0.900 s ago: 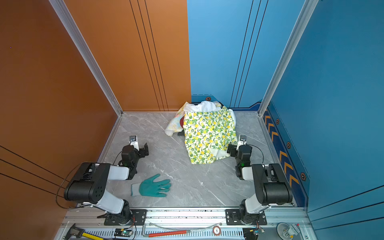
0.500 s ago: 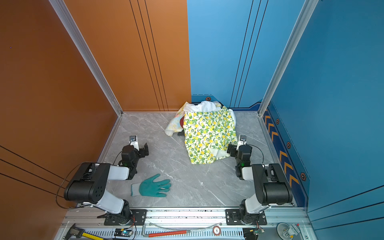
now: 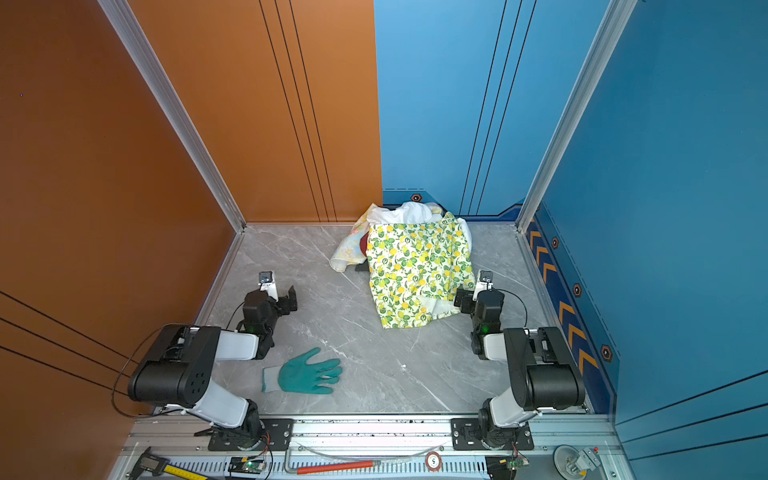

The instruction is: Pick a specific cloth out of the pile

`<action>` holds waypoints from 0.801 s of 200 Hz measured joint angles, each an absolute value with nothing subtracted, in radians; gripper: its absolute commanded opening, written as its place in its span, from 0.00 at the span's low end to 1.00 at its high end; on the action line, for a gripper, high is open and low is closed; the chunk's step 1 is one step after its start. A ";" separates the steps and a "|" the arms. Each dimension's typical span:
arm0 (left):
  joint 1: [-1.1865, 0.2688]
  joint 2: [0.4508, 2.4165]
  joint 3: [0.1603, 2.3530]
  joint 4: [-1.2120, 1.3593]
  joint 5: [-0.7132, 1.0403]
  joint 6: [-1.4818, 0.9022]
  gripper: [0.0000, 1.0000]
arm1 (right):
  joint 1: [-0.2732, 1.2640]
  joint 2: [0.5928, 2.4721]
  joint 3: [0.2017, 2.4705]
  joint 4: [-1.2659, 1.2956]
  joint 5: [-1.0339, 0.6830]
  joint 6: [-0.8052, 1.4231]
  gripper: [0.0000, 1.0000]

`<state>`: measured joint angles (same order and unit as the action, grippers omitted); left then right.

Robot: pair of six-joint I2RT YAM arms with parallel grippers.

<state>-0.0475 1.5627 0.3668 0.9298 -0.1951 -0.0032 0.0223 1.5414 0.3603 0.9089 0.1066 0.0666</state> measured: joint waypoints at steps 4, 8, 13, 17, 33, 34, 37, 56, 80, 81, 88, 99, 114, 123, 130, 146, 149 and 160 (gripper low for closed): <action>-0.047 1.563 0.367 0.930 -0.196 -0.003 0.98 | 0.022 1.541 0.360 0.909 0.107 0.067 1.00; -0.047 1.563 0.367 0.930 -0.197 -0.003 0.98 | 0.022 1.541 0.360 0.909 0.107 0.067 1.00; -0.047 1.563 0.367 0.930 -0.199 -0.003 0.98 | 0.022 1.541 0.360 0.909 0.107 0.067 1.00; -0.047 1.563 0.367 0.930 -0.199 -0.003 0.98 | 0.022 1.541 0.360 0.909 0.106 0.067 1.00; -0.047 1.563 0.367 0.930 -0.202 -0.003 0.98 | 0.022 1.541 0.360 0.909 0.107 0.067 1.00; -0.047 1.563 0.367 0.930 -0.202 -0.003 0.98 | 0.022 1.541 0.360 0.909 0.107 0.067 1.00; -0.047 1.563 0.367 0.930 -0.202 -0.003 0.98 | 0.023 1.541 0.360 0.909 0.110 0.067 1.00; -0.047 1.563 0.367 0.930 -0.202 -0.003 0.98 | 0.033 1.541 0.360 0.909 0.119 0.066 0.99; -0.047 1.563 0.367 0.930 -0.202 -0.003 0.98 | 0.044 1.541 0.360 0.909 0.133 0.064 1.00; -0.047 1.563 0.367 0.930 -0.202 -0.003 0.98 | 0.045 1.541 0.360 0.909 0.134 0.063 1.00; -0.048 1.563 0.367 0.930 -0.203 -0.003 0.98 | 0.047 1.541 0.360 0.909 0.136 0.060 1.00; -0.049 1.563 0.367 0.930 -0.203 -0.003 0.98 | 0.051 1.541 0.360 0.909 0.137 0.055 1.00; -0.050 1.563 0.367 0.930 -0.202 -0.003 0.98 | 0.054 1.541 0.360 0.909 0.137 0.051 1.00; -0.054 1.563 0.367 0.930 -0.202 0.001 0.98 | 0.055 1.541 0.360 0.909 0.137 0.048 1.00; -0.057 1.563 0.367 0.929 -0.202 0.004 0.98 | 0.057 1.540 0.360 0.909 0.138 0.048 1.00; -0.066 1.560 0.367 0.921 -0.202 0.012 0.98 | 0.058 1.528 0.360 0.908 0.144 0.048 1.00; -0.067 1.559 0.367 0.919 -0.202 0.012 0.98 | 0.059 1.523 0.360 0.908 0.145 0.048 1.00; -0.067 1.553 0.369 0.905 -0.202 0.015 0.98 | 0.060 1.503 0.359 0.907 0.155 0.048 1.00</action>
